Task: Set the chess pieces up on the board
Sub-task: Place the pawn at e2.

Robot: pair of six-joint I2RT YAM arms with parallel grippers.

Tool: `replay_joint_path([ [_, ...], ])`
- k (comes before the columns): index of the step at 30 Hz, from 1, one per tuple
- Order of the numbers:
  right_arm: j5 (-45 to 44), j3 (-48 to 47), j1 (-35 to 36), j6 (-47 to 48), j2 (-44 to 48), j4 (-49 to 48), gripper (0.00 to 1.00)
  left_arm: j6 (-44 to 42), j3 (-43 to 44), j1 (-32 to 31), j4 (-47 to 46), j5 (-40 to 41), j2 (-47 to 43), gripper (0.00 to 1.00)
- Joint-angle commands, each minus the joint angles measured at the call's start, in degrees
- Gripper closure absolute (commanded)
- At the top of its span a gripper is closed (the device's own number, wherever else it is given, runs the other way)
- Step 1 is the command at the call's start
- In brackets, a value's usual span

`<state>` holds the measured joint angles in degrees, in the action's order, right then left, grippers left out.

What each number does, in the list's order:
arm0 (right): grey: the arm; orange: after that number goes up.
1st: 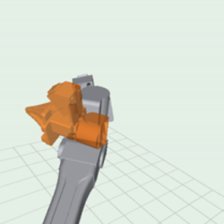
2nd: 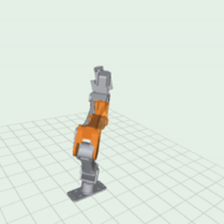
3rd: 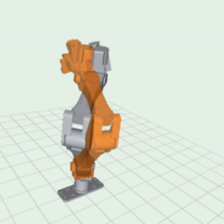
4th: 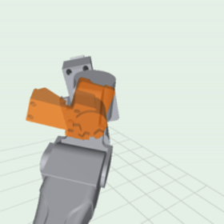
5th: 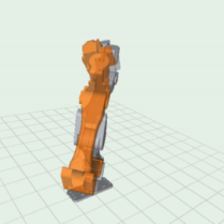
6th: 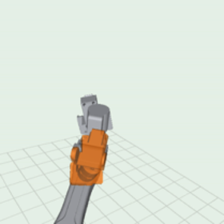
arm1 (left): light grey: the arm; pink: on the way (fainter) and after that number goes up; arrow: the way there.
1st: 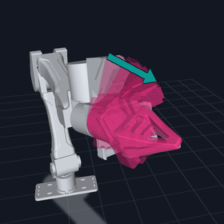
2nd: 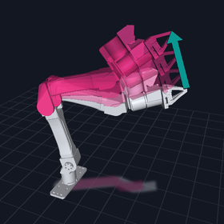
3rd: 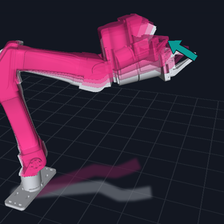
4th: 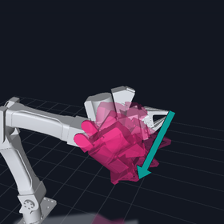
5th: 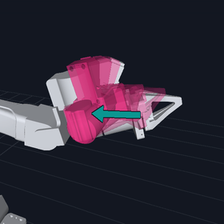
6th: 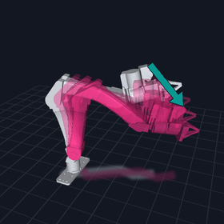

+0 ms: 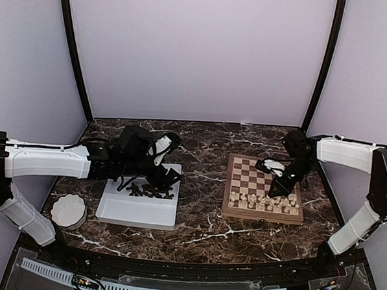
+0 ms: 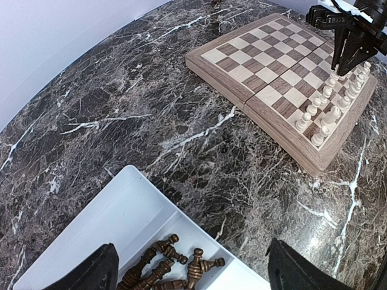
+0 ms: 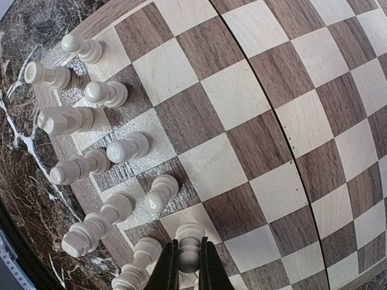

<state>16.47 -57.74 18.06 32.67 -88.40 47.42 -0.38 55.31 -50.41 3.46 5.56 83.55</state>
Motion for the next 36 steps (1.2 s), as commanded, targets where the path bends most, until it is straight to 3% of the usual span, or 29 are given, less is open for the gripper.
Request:
replay_joint_path([
  [1, 0.5, 0.6, 0.6, 0.6, -0.8, 0.7, 0.98, 0.0, -0.9, 0.0, -0.4, -0.5, -1.7, 0.12],
  [23, -3.3, 1.9, 2.4, -0.2, -0.6, -0.1, 0.96, 0.1, -1.1, -0.1, -0.2, -0.7, -1.6, 0.12],
  [36, -4.3, 1.9, 3.8, -2.0, -0.7, -1.8, 0.83, 0.1, -1.1, 0.0, 0.1, -1.2, -1.8, 0.13],
])
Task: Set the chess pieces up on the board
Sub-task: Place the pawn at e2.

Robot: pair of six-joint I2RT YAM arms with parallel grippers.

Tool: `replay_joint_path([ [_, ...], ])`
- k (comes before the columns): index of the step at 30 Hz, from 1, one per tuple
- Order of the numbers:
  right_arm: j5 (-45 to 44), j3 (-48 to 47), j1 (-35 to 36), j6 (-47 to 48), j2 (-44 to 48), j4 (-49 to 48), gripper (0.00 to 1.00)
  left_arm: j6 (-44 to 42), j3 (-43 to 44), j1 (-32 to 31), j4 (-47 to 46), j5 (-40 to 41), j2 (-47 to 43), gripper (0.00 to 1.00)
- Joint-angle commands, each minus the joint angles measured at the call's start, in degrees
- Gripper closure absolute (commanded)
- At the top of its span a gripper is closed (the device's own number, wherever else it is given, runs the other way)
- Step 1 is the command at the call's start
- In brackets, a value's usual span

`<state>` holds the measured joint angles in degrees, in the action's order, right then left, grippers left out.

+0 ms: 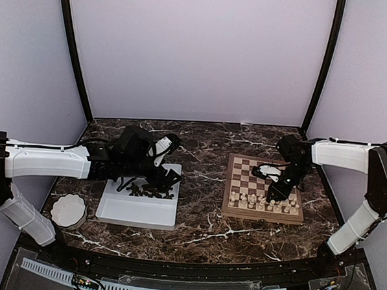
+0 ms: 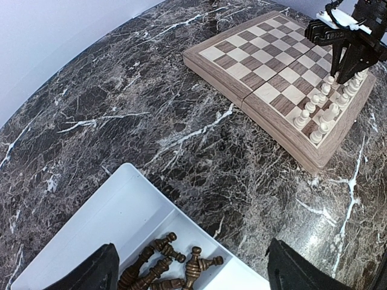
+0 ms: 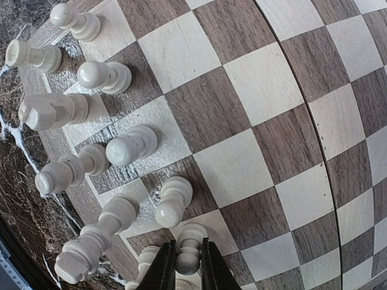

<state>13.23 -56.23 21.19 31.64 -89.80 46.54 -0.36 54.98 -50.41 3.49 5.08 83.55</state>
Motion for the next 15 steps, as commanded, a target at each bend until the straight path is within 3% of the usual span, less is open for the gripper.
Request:
replay_joint_path([
  [1, -1.2, 0.3, 0.7, -1.0, 0.9, -0.9, 0.83, 0.1, -0.8, 0.0, 0.1, -0.8, -1.7, 0.13],
  [15, 0.2, -1.3, 0.8, -2.2, 1.9, -0.1, 0.77, 1.4, -0.8, -0.1, 0.5, -1.5, -1.8, 0.13],
])
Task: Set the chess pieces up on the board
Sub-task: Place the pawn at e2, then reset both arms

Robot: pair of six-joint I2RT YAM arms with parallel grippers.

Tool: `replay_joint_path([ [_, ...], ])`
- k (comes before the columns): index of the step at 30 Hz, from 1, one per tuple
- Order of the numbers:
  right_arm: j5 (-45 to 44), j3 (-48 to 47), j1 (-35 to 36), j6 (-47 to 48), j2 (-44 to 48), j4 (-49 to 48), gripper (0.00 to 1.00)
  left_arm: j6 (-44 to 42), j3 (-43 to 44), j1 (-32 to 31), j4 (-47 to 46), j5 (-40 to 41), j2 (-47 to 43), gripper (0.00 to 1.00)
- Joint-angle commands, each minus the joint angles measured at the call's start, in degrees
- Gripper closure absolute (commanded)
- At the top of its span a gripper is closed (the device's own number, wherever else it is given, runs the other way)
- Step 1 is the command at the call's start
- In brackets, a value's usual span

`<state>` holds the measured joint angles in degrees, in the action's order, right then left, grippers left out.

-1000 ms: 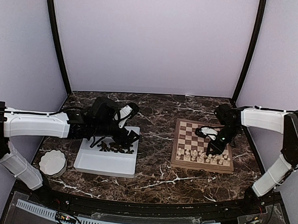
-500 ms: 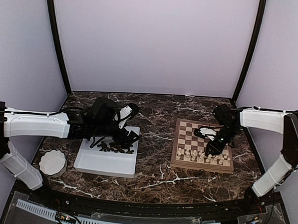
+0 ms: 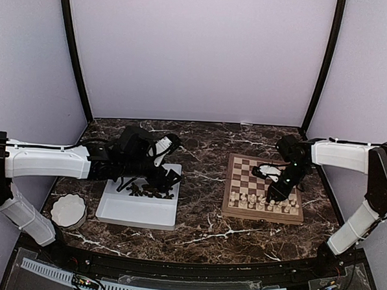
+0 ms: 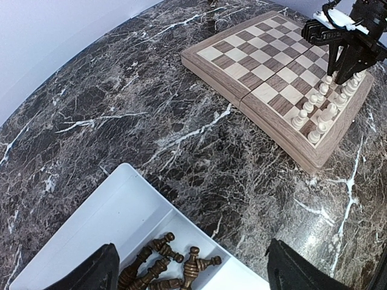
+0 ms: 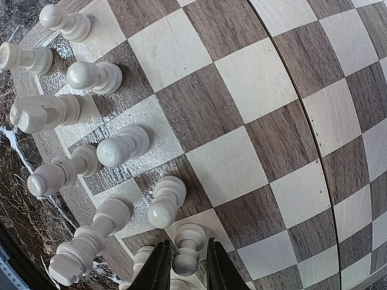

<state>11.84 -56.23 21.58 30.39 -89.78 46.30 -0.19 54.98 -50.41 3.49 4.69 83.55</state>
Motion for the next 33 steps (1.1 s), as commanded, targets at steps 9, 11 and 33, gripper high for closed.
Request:
replay_joint_path([
  [9, 8.2, -8.2, -2.6, -2.1, 6.2, 4.2, 0.67, 0.8, 1.4, 0.0, 3.0, 1.7, -3.5, 0.11],
  [11, 8.2, -9.8, -4.1, -2.1, 6.4, 4.5, 0.66, 0.6, 2.6, 0.1, 4.4, 3.3, -3.4, 0.1],
  [33, -4.3, -16.6, -24.0, -27.8, 19.9, -21.1, 0.01, 6.1, 18.9, 5.6, 15.1, 22.7, 2.4, 0.01],
])
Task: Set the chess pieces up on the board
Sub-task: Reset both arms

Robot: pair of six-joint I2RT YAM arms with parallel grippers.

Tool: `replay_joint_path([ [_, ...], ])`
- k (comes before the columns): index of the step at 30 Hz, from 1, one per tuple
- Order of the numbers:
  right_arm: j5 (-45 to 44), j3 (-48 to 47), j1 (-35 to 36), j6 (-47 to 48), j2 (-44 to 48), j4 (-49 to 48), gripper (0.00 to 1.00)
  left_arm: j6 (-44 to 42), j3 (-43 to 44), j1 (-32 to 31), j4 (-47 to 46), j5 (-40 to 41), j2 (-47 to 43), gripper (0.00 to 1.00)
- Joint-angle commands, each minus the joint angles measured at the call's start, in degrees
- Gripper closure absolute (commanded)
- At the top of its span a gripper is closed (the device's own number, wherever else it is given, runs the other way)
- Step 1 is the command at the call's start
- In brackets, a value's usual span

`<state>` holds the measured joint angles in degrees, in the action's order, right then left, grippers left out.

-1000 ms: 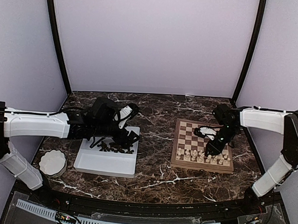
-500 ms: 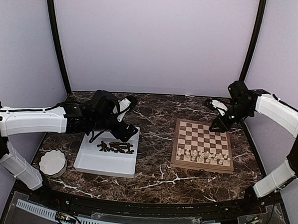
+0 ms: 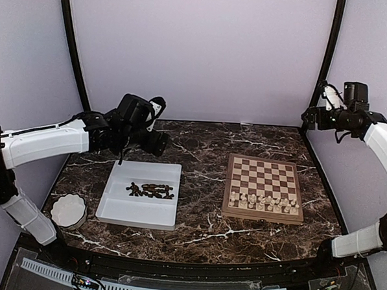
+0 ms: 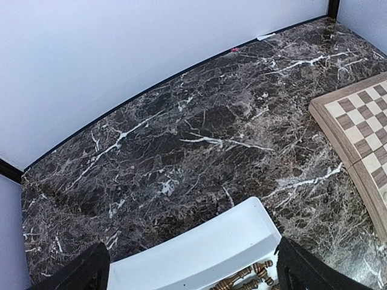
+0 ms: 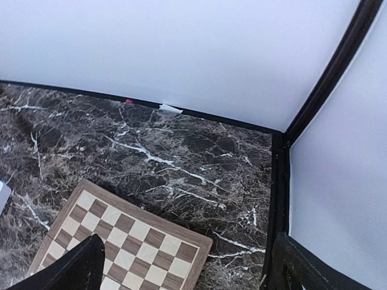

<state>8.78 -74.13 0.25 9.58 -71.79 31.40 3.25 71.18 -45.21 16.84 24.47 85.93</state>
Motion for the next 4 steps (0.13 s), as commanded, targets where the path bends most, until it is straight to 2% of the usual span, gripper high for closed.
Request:
replay_joint_path([
  [1, -0.7, 2.0, -2.7, -7.4, 2.4, -6.9, 0.02, 2.8, 2.7, 0.3, 1.4, 2.8, 0.1, 0.01],
  [4, 0.6, 3.7, -2.8, -8.7, 3.9, -7.6, 0.01, 3.5, 2.8, 0.4, 0.9, 1.9, 0.2, 0.01],
])
